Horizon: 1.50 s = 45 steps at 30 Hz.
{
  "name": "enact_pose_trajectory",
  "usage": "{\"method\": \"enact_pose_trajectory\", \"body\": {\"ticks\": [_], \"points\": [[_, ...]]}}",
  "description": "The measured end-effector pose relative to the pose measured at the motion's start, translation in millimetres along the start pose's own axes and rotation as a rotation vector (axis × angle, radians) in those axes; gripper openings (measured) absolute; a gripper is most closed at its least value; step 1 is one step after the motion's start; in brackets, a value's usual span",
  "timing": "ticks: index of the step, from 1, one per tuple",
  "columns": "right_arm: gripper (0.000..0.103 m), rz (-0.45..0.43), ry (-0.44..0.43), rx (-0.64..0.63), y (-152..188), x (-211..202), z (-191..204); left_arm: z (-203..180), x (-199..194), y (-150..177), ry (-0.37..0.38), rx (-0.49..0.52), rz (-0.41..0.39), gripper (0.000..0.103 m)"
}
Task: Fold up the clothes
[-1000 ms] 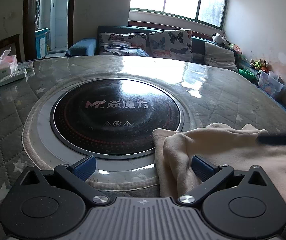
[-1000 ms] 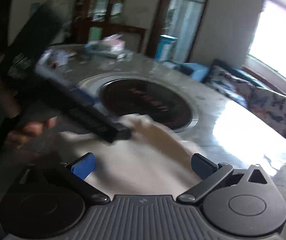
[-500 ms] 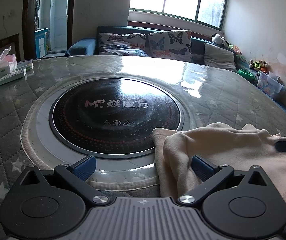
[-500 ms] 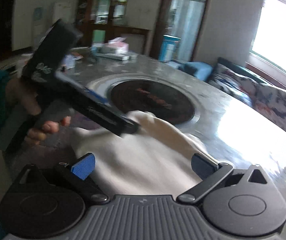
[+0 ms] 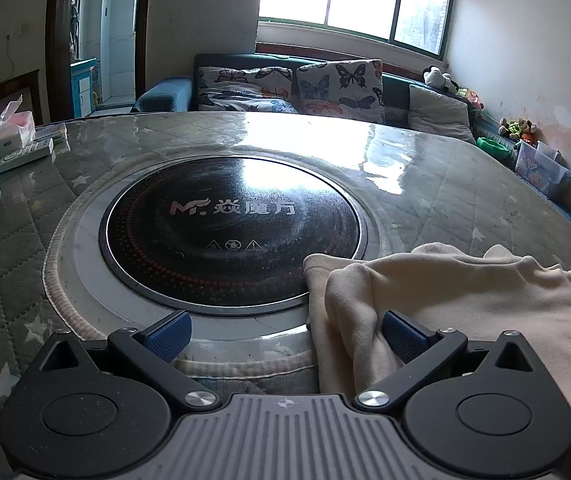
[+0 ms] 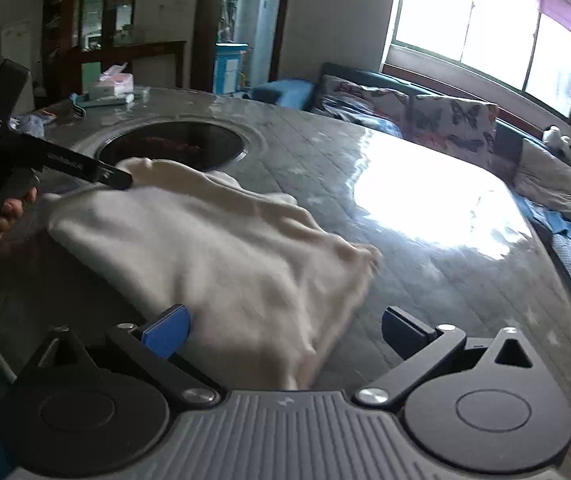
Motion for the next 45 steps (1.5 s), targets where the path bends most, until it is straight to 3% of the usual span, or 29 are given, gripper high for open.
{"method": "enact_pose_trajectory", "body": {"ticks": [7,12,18,24,33,45], "points": [[0.103,-0.043,0.034,0.048,-8,-7,-19,-2,0,1,-0.011,0.018,0.005,0.103],[0.103,0.036,0.058,0.029,11,10,-21,0,-2,3,-0.014,0.018,0.009,0.103],[0.103,0.013,0.067,0.062,0,6,-39,-6,-5,1,-0.031,0.022,0.014,0.103],[0.103,0.003,0.088,0.085,-34,43,-43,-10,-5,-5,-0.041,0.044,0.013,0.103],[0.103,0.108,0.15,0.083,-43,110,-47,-5,12,-18,-0.052,0.036,0.025,0.103],[0.103,0.074,0.113,0.07,-58,113,-29,2,24,-19,-0.048,-0.002,0.054,0.103]]}}
Point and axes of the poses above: each gripper's, at about its wrist camera, not at the fingertips, and x roughly the way its jaws point, z to its left, y to its underside, the point moved 8 cm from there along x, roughly the way its jaws point, and after that the axes turned 13 degrees about y, right-handed, at the moved point
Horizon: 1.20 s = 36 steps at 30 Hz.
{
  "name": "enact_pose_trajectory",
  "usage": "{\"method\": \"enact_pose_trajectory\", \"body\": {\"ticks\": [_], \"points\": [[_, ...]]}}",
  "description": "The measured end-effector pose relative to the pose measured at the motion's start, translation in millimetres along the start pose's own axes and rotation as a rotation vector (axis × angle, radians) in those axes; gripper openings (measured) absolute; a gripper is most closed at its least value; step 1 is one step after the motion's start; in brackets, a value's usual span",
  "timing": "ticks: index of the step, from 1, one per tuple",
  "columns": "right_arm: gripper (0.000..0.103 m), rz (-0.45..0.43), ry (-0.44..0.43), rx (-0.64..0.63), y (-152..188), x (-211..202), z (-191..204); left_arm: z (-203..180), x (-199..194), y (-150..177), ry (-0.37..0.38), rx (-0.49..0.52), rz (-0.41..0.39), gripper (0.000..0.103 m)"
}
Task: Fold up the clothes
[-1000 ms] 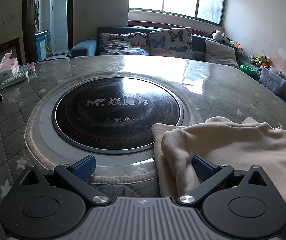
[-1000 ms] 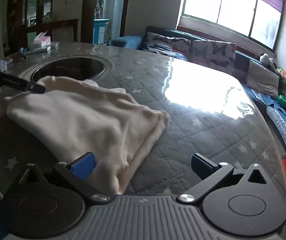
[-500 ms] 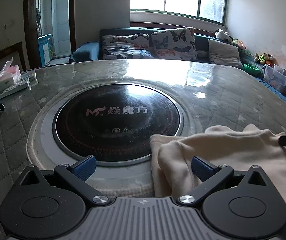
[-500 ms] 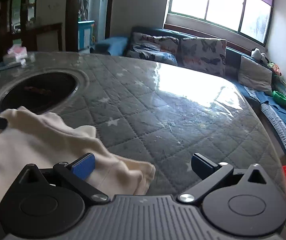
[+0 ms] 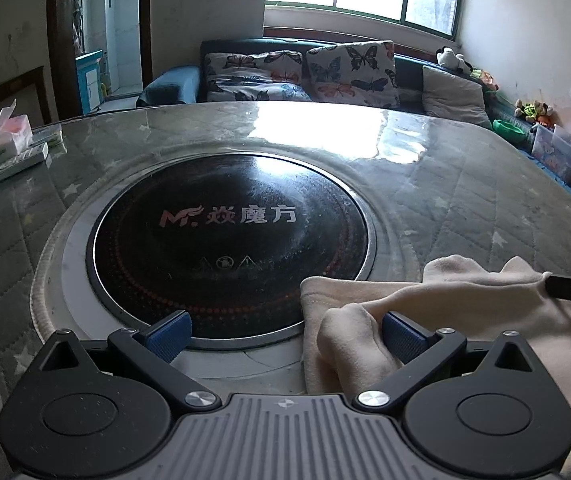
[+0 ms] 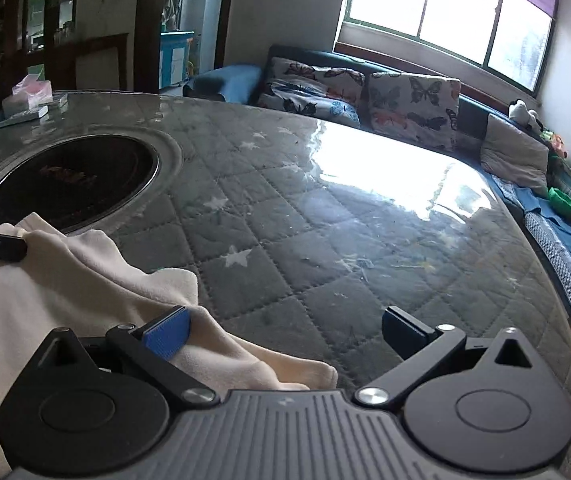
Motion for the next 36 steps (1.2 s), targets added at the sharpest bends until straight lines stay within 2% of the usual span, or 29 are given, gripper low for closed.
{"method": "enact_pose_trajectory", "body": {"ticks": [6,11,16,20,23,28,29,31,33,36], "points": [[0.103,-0.082,-0.061,-0.062,-7,-38,10,3,-23,-2,0.027,-0.038,-0.037,0.103],[0.103,-0.152,-0.194,-0.167,-6,-81,46,1,-34,4,0.055,-0.077,-0.036,0.103],[0.092,-0.207,-0.361,-0.317,-1,-123,104,8,-42,9,0.064,-0.137,-0.034,0.103],[0.082,-0.219,-0.457,-0.403,4,-140,147,17,-47,12,0.098,-0.233,-0.035,0.102],[0.079,-0.223,-0.492,-0.457,7,-144,174,21,-50,15,0.111,-0.281,-0.032,0.101],[0.063,-0.225,-0.498,-0.541,14,-143,209,23,-52,17,0.155,-0.362,-0.04,0.099],[0.055,-0.229,-0.484,-0.555,16,-141,213,23,-52,17,0.162,-0.376,-0.043,0.099],[0.047,-0.221,-0.462,-0.565,16,-136,218,20,-52,17,0.179,-0.388,-0.044,0.099],[0.031,-0.217,-0.459,-0.547,14,-133,218,17,-52,18,0.19,-0.394,-0.043,0.099],[0.02,-0.223,-0.47,-0.499,8,-132,210,15,-52,18,0.19,-0.407,-0.049,0.1]]}}
Point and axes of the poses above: each gripper's, at about its wrist camera, not at the fingertips, and x roughly the way its jaws point, z to its left, y to its underside, the point moved 8 cm from there along x, roughly the way its jaws point, and after that the axes turned 13 degrees about y, right-handed, at the moved point
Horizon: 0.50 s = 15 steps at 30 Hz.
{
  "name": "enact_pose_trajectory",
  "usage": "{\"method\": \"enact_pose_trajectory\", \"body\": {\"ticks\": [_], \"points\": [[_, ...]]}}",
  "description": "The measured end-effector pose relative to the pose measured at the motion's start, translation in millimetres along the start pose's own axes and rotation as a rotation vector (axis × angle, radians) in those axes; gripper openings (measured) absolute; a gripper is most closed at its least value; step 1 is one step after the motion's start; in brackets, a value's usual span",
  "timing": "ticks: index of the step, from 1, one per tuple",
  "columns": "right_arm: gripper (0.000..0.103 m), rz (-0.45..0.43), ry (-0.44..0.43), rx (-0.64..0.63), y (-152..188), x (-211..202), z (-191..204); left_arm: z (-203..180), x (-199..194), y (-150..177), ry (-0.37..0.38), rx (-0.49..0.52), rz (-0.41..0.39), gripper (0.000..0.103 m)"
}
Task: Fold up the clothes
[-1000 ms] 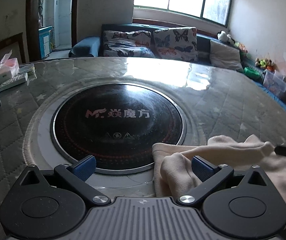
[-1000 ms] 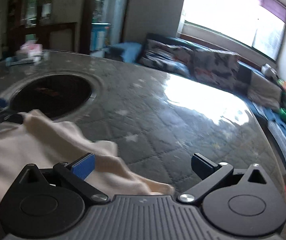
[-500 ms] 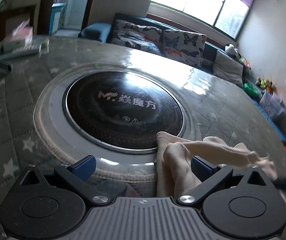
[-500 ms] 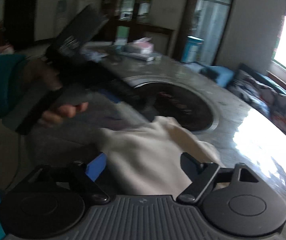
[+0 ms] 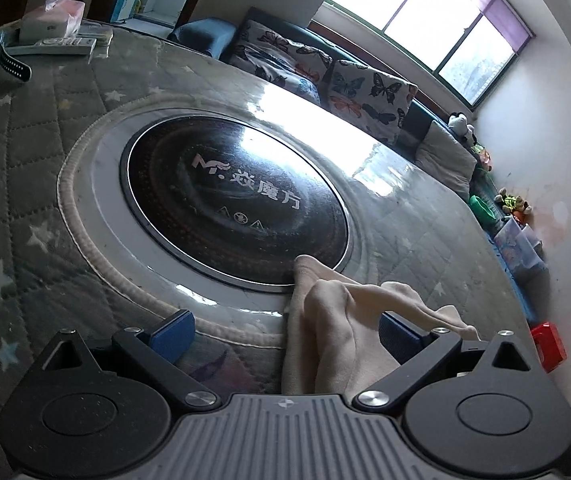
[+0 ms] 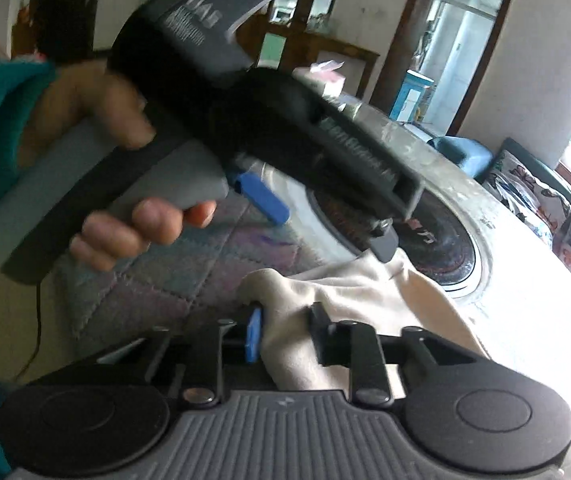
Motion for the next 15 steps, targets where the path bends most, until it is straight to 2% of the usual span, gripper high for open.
{"method": "enact_pose_trajectory", "body": {"ticks": [9,15], "points": [[0.014,-0.049,-0.03,0.178,-3,-23,-39,-2,1,2,0.039,-0.157,-0.027,0.1],[0.012,-0.072,-0.042,0.222,1,-35,-53,-12,7,9,0.075,-0.221,-0.019,0.1]]}}
Point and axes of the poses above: each gripper's, at about its wrist camera, not at the fingertips, and x roughly the way its jaws point, z to its left, y to its underside, the point moved 8 cm from there along x, roughly the way its jaws point, and after that the axes turned 13 degrees about y, right-handed, at the moved point
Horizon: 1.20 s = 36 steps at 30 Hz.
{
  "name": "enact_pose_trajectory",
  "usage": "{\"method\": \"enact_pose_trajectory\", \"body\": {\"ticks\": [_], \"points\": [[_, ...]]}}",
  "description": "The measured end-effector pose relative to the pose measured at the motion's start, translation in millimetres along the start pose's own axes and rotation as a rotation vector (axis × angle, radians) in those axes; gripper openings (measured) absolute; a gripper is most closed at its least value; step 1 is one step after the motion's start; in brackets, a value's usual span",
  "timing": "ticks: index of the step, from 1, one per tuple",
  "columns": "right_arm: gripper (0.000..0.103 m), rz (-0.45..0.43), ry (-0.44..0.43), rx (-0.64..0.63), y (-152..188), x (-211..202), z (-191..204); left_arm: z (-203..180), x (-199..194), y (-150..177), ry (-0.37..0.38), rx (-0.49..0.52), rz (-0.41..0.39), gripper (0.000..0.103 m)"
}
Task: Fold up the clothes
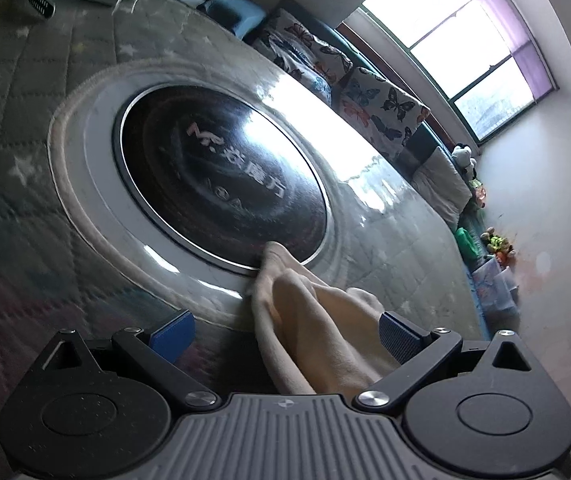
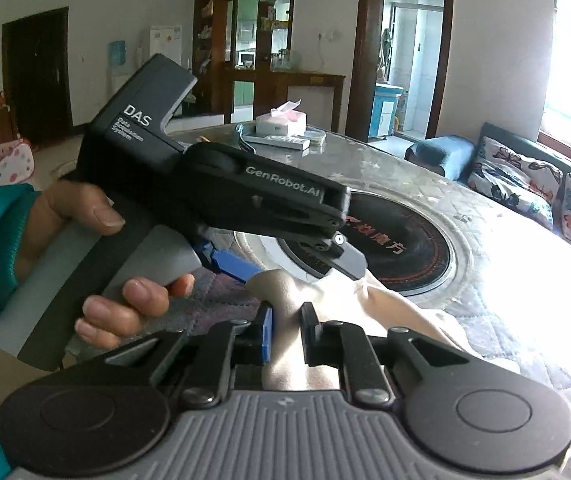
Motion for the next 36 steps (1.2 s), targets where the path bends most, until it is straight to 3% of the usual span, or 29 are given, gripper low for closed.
{"method": "enact_pose_trajectory", "body": {"ticks": [4,7,10,12,17,24,33,36], "points": [[0.012,-0.01,-0.009,0.011,2,-5,0,-5,5,5,0.026,-0.026,0.016,0.099],[0.012,-0.014,-0.014,0.02,3,-6,-1,-6,8,8,0.06,-0.058,0.034,0.089],[0.012,-0.019,-0.019,0.021,3,-7,0,-1,11,10,0.088,-0.104,0.051,0.07],[0.012,-0.019,-0.023,0.017,4,-7,2,3,14,13,0.106,-0.137,0.066,0.048],[0.017,-0.013,-0.021,0.013,9,-7,5,12,16,16,0.117,-0.157,0.077,0.025],[0.043,-0.016,0.062,0.111,25,-33,-24,14,14,16,0.115,-0.129,0.089,0.021],[0.043,0.111,0.386,0.389,87,-45,-149,-2,14,24,0.062,0.043,0.096,0.021],[0.043,0.144,0.413,0.494,109,-43,-176,-6,14,27,0.045,0.094,0.097,0.021]]}}
Point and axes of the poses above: each gripper's, at about its wrist camera, not at the fingertips, and x roughly the way its jaws point, z to its left, y to its underside, the point moved 8 cm from there along x, roughly the way its jaws point, and after that the axes turned 13 degrees about y, right-handed, at the moved point
